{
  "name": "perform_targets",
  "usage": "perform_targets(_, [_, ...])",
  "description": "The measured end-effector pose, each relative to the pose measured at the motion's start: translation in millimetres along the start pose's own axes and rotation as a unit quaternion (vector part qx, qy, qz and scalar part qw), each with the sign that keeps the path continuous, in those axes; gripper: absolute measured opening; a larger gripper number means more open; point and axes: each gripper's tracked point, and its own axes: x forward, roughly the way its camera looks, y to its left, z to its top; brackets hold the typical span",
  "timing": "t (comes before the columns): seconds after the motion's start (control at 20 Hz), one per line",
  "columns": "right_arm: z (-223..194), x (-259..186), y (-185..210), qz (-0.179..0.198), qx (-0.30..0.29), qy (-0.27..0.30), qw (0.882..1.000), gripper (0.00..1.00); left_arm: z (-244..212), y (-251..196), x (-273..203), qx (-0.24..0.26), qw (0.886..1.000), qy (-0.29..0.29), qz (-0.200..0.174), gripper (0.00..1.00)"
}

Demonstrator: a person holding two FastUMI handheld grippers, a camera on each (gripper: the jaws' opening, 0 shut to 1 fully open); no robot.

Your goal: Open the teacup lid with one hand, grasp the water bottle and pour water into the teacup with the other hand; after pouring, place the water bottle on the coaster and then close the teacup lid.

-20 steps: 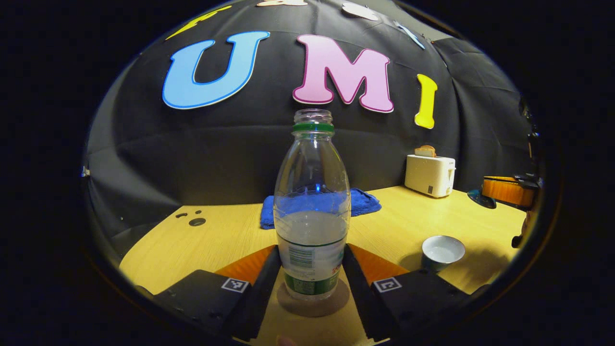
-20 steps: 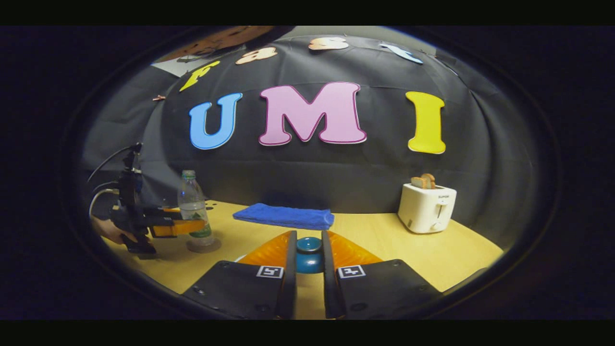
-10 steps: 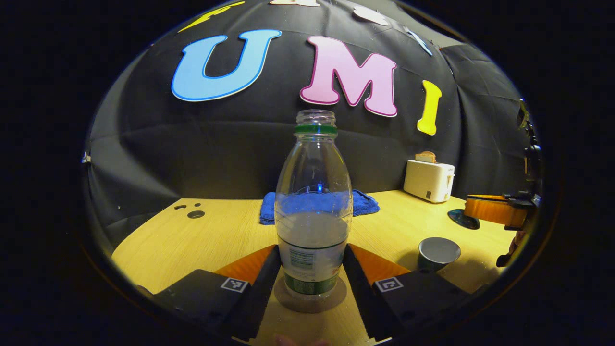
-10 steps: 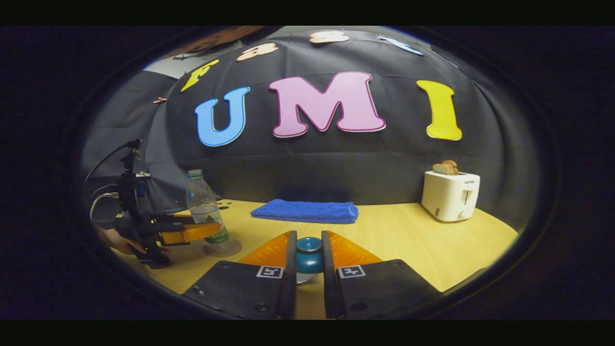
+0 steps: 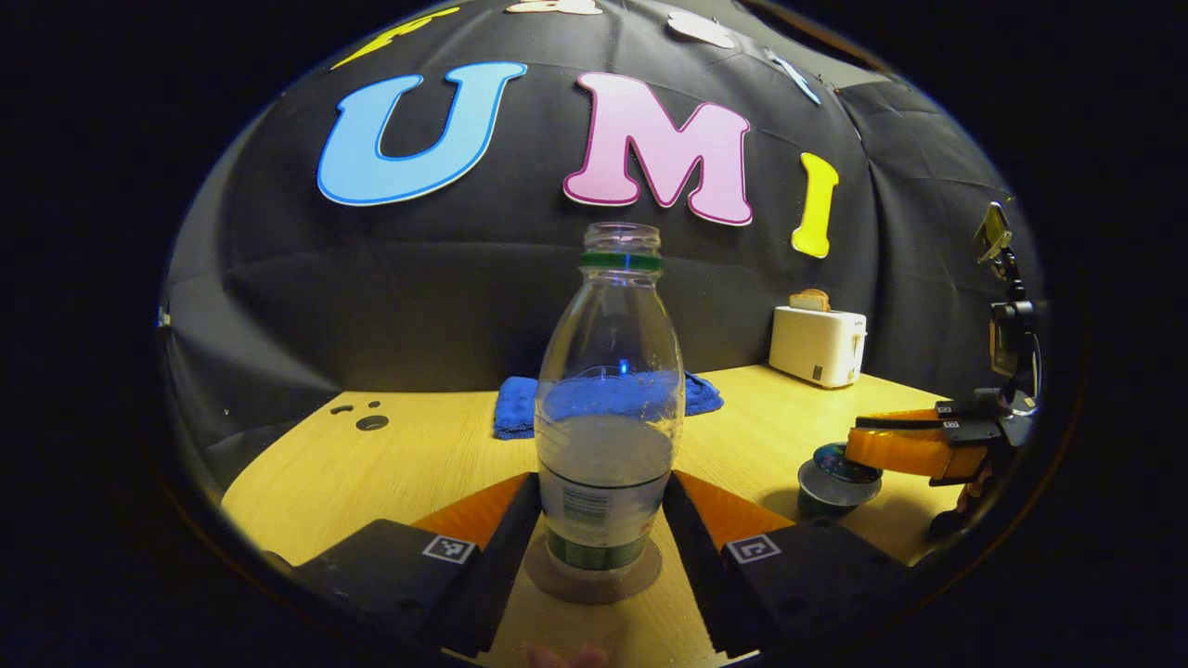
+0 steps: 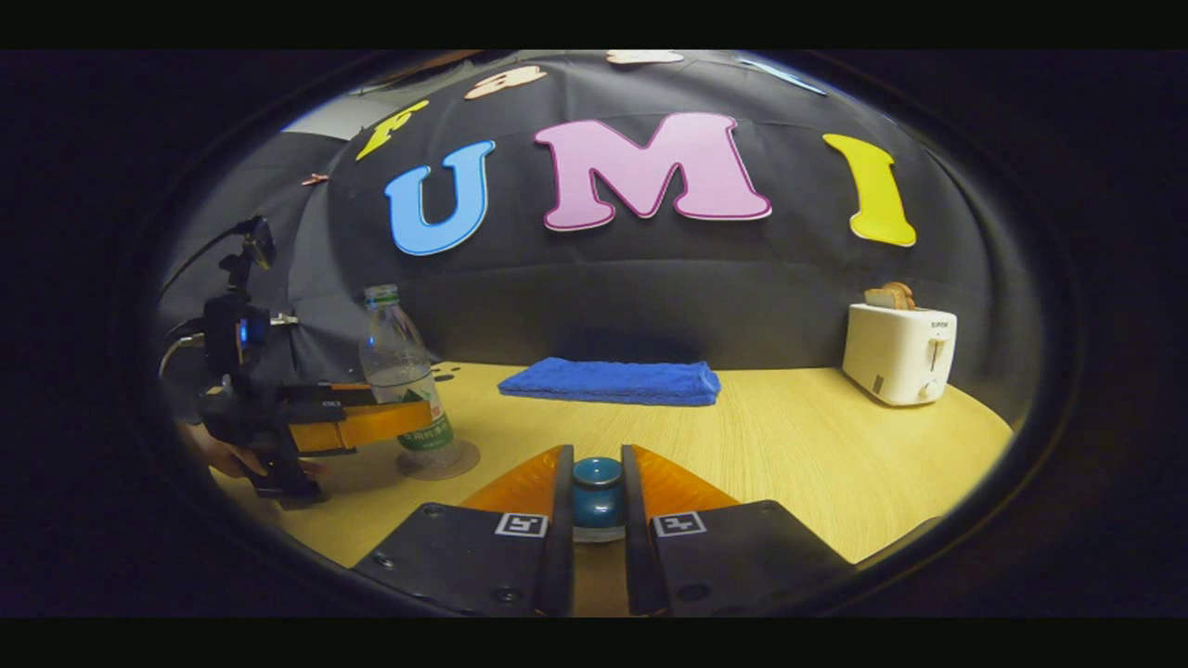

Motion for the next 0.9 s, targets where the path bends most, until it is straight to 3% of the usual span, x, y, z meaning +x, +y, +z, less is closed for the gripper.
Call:
perform_targets(0.25, [-6.9, 4.1, 4.4, 0.003, -0.009, 0.014, 1.000, 0.28, -2.2, -0.7, 1.6, -0.002, 1.000, 0.005, -0.005, 0.84])
perform_targets(0.35, [-6.7, 5.0, 3.9, 0.002, -0.014, 0.016, 1.000, 0.35, -2.3, 0.1, -0.2, -0.007, 1.000, 0.004, -0.002, 0.86])
perform_targets(0.4, [-6.8, 4.3, 4.7, 0.003, -0.013, 0.017, 1.000, 0.27, -1.9, -0.2, -0.3, -0.009, 1.000, 0.006, -0.004, 0.86])
perform_targets(0.45, [-8.0, 4.9, 5.1, 0.002, -0.012, 0.018, 1.000, 0.28, -3.7, 0.7, -2.0, -0.008, 1.000, 0.007, -0.003, 0.86])
perform_targets(0.5, [-8.8, 3.6, 5.3, 0.003, -0.011, 0.020, 1.000, 0.41, -4.5, -0.4, -3.3, -0.008, 1.000, 0.009, -0.005, 0.86])
perform_targets(0.55, [-8.8, 3.4, 5.3, 0.003, -0.010, 0.021, 1.000, 0.35, -4.3, 1.0, -4.4, -0.005, 1.000, 0.009, -0.004, 0.86])
perform_targets(0.6, [-8.0, 2.8, 4.8, 0.002, -0.009, 0.020, 1.000, 0.41, -4.4, 0.8, -5.2, -0.002, 1.000, 0.010, -0.006, 0.86])
perform_targets(0.8, [-4.1, -0.5, 6.3, 0.001, -0.005, 0.009, 1.000, 0.37, -8.4, -0.8, -10.7, 0.005, 1.000, 0.014, -0.007, 0.86])
perform_targets(0.85, [-1.4, -1.2, 7.5, 0.002, -0.004, 0.005, 1.000, 0.38, -10.2, -1.3, -12.8, 0.005, 1.000, 0.017, -0.008, 0.86])
perform_targets(0.9, [1.6, -2.6, 8.0, 0.001, -0.005, 0.000, 1.000, 0.50, -12.5, -1.8, -15.3, 0.004, 1.000, 0.019, -0.008, 0.86])
